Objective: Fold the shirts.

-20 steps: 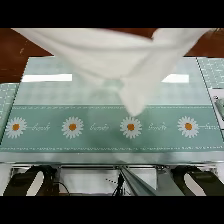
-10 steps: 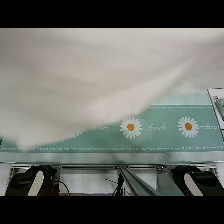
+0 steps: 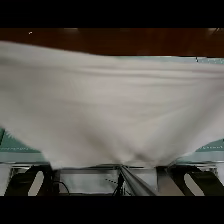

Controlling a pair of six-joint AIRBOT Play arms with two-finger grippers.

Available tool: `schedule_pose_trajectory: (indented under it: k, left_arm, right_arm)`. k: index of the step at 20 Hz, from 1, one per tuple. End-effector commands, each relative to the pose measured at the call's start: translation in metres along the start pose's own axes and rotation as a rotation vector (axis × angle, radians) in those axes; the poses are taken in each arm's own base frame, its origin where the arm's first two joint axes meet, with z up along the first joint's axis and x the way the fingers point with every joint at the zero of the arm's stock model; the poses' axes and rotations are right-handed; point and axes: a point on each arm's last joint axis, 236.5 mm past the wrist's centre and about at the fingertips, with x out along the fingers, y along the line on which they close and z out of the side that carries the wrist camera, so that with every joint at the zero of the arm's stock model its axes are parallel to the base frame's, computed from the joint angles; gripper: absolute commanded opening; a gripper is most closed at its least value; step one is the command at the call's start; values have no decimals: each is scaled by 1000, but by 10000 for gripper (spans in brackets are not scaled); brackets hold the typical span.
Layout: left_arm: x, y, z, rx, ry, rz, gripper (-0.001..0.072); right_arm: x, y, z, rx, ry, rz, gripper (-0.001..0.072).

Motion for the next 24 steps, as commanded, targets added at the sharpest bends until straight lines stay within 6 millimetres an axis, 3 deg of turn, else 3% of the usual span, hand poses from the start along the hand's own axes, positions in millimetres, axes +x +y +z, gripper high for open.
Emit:
schedule_pose_trajectory:
  k: [1,3,5,7,9,12,16,18,20,21,23,24]
  left_arm:
    - [48,63,-76,-156,246,111,28]
    - [82,96,-103,-227,272,140,28]
    - [116,127,-108,-202,219,159,29]
    - [142,154,-105,-175,195,189,29]
    - [172,182,-117,-219,227,222,29]
    - [216,207,-173,-265,407,222,29]
    - [256,211,-252,-362,628,186,29]
    - [266,205,-280,-423,706,161,30]
    - [272,197,-296,-490,753,131,34]
    - [273,195,-298,-512,756,123,122]
    - [269,196,-293,-506,768,117,488]
    - [261,200,-289,-491,797,118,565]
  right_arm:
    - [71,12,-50,-46,345,61,36]
    - [135,15,-26,-48,291,70,36]
    - [200,23,3,-49,192,95,36]
    - [256,35,16,-1,137,135,36]
    - [305,55,0,114,193,204,36]
    - [363,87,-53,216,366,302,36]
    - [398,106,-123,255,594,349,38]
    - [403,108,-140,255,649,353,37]
    - [405,109,-141,252,650,355,38]
    - [404,110,-141,257,650,362,72]
    - [395,107,-139,239,667,371,373]
    - [386,99,-137,177,677,377,385]
